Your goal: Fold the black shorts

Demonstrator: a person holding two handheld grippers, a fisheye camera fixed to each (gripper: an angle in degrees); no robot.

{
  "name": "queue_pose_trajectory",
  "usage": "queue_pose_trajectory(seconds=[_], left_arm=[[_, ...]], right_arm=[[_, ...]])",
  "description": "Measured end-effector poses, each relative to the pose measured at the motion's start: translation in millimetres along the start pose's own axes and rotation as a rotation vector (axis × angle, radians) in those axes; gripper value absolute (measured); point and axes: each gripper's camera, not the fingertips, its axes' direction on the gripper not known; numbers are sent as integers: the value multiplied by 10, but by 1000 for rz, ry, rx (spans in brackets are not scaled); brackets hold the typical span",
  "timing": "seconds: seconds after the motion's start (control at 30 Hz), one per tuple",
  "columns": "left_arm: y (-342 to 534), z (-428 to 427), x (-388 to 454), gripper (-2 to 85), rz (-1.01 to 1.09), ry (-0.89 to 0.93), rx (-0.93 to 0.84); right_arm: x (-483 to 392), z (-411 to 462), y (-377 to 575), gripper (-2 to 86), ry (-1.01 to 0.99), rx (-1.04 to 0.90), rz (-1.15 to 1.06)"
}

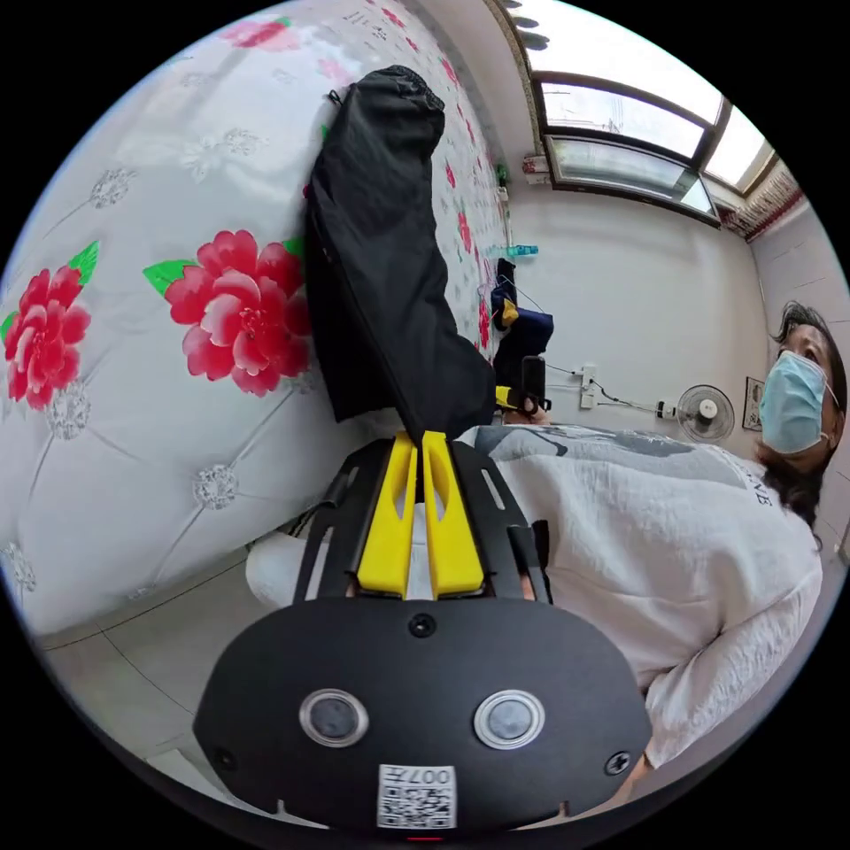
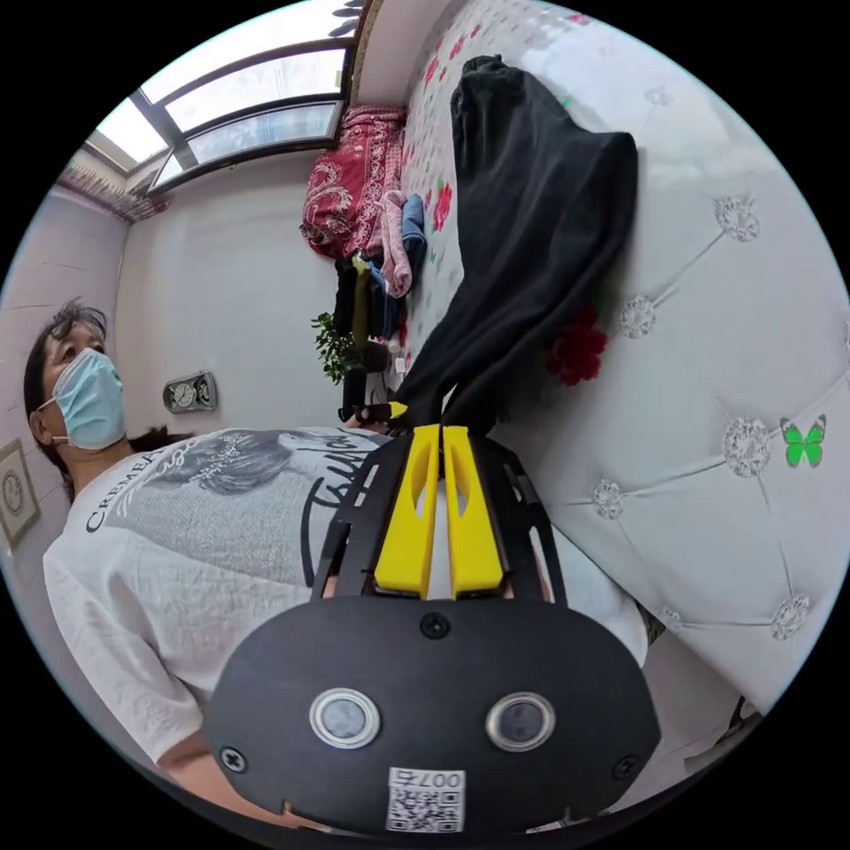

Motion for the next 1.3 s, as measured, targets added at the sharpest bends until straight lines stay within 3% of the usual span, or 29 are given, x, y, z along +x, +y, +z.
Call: queue_pose_trajectory(seconds=[0.27, 0.5, 0.63, 0.73, 0.87, 1.1, 1.3], left_arm=[[-992, -113, 369, -9, 196, -22, -76], [-1247, -139, 267, -9, 160, 100, -84], [-1143, -35, 212, -10, 152, 134, -123], [-908, 133, 59, -10, 80, 118, -140], [-698, 229, 83, -10, 84, 117, -81], [-547, 370, 208, -9, 145, 118, 1], [-411, 457, 171, -9, 136, 213, 67]], right_arm=[[-326, -17, -782, -2, 38, 33, -133], [-287, 60, -927, -1, 45, 17, -98], [-164, 288, -787, 3, 113, -63, -46], [-44, 511, -516, 13, 274, -136, -8], [-358, 654, -260, 63, 544, -115, -173], [-663, 954, -67, 83, 592, -80, -325], [-94, 1152, 217, 67, 602, -97, -150]])
